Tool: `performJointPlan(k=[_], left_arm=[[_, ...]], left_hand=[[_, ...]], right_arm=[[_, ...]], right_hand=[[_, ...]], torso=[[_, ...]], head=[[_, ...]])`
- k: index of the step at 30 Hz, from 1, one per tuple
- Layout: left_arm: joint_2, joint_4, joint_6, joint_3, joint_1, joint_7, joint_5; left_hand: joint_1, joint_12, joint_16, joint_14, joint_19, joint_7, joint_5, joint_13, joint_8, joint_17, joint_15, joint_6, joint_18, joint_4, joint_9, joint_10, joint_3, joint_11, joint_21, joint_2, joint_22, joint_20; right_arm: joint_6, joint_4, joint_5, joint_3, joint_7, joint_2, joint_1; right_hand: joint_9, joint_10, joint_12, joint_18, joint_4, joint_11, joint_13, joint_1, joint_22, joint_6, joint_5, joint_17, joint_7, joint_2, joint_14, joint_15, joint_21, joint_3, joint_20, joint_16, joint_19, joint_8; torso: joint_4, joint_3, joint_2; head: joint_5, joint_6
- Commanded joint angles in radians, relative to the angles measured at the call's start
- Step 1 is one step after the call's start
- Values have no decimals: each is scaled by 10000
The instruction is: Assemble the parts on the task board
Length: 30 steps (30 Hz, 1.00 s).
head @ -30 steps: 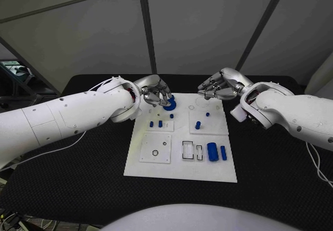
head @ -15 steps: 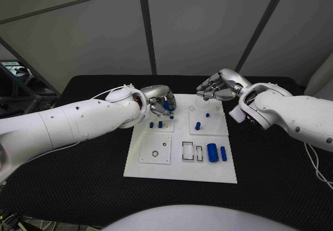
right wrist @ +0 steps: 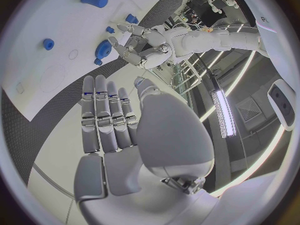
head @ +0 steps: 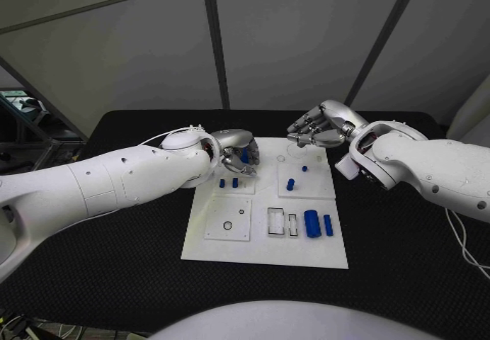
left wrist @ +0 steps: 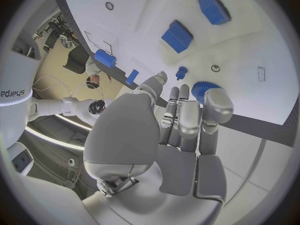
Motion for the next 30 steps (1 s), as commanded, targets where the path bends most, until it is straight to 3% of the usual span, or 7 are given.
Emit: performJointPlan(k=[1, 11, 30], left_arm=[[61, -108, 367, 5, 4, -66, -175], [196, -285, 511, 5, -24, -145, -177], [382, -633, 663, 7, -119, -283, -178]], left_hand=[[50, -39, 47, 57, 66, 17, -63, -22, -51, 22, 10, 56, -283, -43, -21, 84, 28, -29, 56, 128, 25, -4], [335, -123, 228, 57, 151, -6, -73, -161, -83, 59, -7, 161, -314, -211, -150, 235, 430, -46, 226, 296, 169, -19], [453, -231, 378, 41, 202, 27, -135, -318, -133, 49, -15, 231, -341, -382, -294, 398, 1010, -54, 375, 360, 313, -35]], right_arm=[[21, 13, 36, 5, 38, 14, 14], [30, 7, 36, 5, 38, 31, 14], [53, -4, 36, 5, 39, 44, 13]], right_hand=[[-7, -72, 11, 27, 46, -22, -15, -107, -12, -85, 69, -10, -9, 13, -50, 17, -36, 2, 39, -34, 63, -33], [-6, -79, 16, 28, 39, -21, -14, -103, -23, -94, 95, -15, -8, 29, -55, 18, -53, 8, 42, -32, 68, -32], [-6, -79, 16, 28, 39, -21, -14, -103, -23, -94, 95, -15, -8, 29, -55, 18, -53, 8, 42, -32, 68, -32]], torso=[[12, 2, -2], [9, 0, -13], [5, 6, -12]], head=[[-11, -8], [-15, -34], [-22, -57]])
